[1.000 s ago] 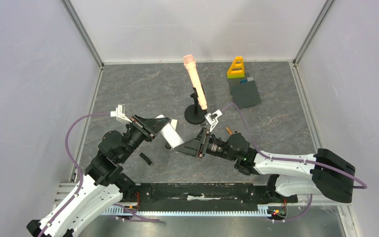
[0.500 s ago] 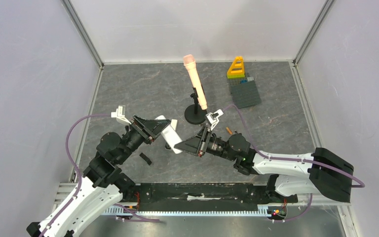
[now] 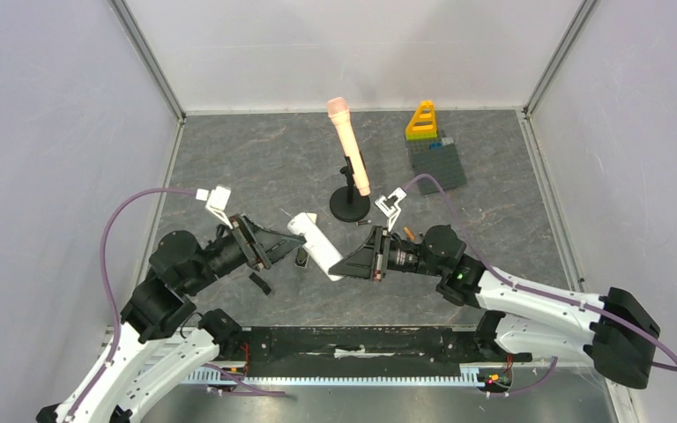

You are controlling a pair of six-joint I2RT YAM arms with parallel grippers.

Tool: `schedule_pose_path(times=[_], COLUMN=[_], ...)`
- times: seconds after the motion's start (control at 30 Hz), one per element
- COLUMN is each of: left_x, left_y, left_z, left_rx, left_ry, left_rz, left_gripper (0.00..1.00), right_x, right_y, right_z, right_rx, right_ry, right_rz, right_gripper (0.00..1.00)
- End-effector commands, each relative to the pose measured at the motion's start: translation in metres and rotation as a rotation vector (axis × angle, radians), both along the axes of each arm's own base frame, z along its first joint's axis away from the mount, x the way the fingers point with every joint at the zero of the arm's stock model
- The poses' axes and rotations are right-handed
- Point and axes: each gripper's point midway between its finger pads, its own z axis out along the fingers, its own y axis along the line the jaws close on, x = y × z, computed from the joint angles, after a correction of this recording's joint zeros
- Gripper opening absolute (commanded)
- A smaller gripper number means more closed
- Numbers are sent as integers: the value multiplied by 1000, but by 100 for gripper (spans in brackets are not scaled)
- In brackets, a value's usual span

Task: Load the batteries into the remote control
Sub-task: Turn over the remote control.

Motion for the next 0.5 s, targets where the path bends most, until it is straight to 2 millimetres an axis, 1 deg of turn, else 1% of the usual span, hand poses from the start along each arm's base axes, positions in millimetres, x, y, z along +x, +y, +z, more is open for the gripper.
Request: schedule_pose_path(times=[0.0,0.1,0.17,0.23,0.27,0.37,0.47], left_x=[-13,-13,-15,-17,-18,-35,-48], left_y=[-11,0,6,10,8,-6,-15], left_z=[-17,-29,-29,-26,-24,-12,-11], left_rx=[159,250,286,302,301,264,248], left_ry=[-24,-7,-22,-34,-46,-105,-136], left_rz=[-147,-122,-115,-109,-125,-263,-376], left_gripper=[66,67,68,68,68,68,68], right_x=[-25,-25,-23,-25,-27,-36,-42], right_y=[-14,-22,-25,-27,-27,-27,-29], right_z=[24,27,27,27,25,20,20], right_rx=[20,28,21,22,18,-12,-18], right_ry=[-124,-135,-145,-148,-146,-136,-128], right_rz=[109,83,62,74,89,148,180], right_gripper=[16,15,15,15,15,15,16])
